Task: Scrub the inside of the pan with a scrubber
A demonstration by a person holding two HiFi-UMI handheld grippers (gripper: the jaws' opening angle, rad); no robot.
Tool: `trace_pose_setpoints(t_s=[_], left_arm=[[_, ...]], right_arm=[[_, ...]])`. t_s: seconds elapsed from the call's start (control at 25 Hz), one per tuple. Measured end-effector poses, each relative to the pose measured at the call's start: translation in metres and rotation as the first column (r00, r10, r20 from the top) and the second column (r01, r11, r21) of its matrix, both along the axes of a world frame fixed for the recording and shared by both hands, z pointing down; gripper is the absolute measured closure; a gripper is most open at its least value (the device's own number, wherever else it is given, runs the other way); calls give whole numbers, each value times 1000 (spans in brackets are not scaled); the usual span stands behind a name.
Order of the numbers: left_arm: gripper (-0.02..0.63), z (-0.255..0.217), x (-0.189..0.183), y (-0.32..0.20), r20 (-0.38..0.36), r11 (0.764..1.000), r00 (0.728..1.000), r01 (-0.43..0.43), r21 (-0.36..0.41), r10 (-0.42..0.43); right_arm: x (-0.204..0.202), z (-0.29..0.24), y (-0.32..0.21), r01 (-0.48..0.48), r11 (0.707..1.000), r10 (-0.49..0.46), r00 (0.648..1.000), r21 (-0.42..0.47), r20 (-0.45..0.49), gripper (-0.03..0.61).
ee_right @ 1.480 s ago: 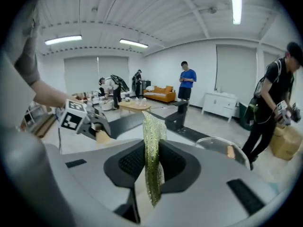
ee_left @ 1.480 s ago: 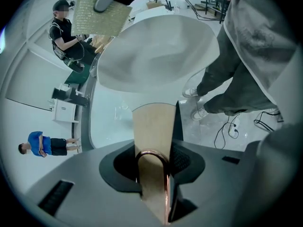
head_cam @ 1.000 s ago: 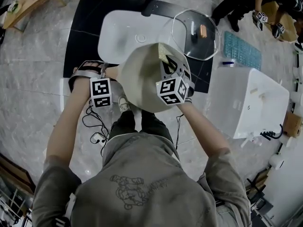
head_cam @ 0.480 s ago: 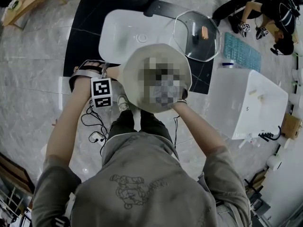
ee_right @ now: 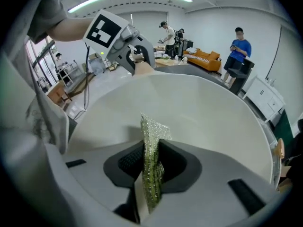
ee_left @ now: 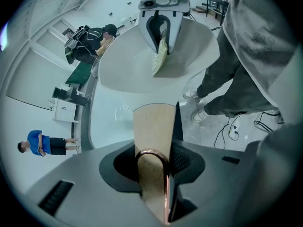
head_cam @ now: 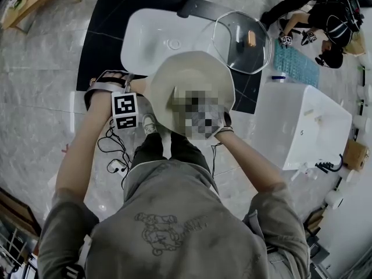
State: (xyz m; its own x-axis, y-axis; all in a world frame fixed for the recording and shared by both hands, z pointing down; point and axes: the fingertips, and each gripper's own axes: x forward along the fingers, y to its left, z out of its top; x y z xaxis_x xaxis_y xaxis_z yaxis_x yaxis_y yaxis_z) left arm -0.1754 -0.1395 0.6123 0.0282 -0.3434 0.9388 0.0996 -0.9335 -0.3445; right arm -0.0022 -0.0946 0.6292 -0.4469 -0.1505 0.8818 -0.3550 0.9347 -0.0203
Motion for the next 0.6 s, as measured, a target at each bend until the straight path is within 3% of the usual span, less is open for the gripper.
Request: trace_pose_setpoints(t_s=[0.16, 0.32, 0.48, 0.6], left_arm=[[471, 1, -1, -1, 2, 1000, 1000, 3, 1, -3], [471, 1, 0, 1, 5, 1000, 1000, 6, 5, -6], [471, 1, -1, 0, 7, 1000, 1000, 8, 8, -8], [471, 2, -2, 0, 7, 1000, 1000, 9, 10, -10]], right_arm=[[-7, -2, 35, 61, 990, -58, 998, -127, 26, 491], [-12, -7, 69, 55, 954, -30, 996, -296, 89, 491], [-14, -16, 78, 65, 932, -12, 989, -357, 149, 491], [-18, -33, 88, 94, 894, 11, 973, -438, 231, 491]])
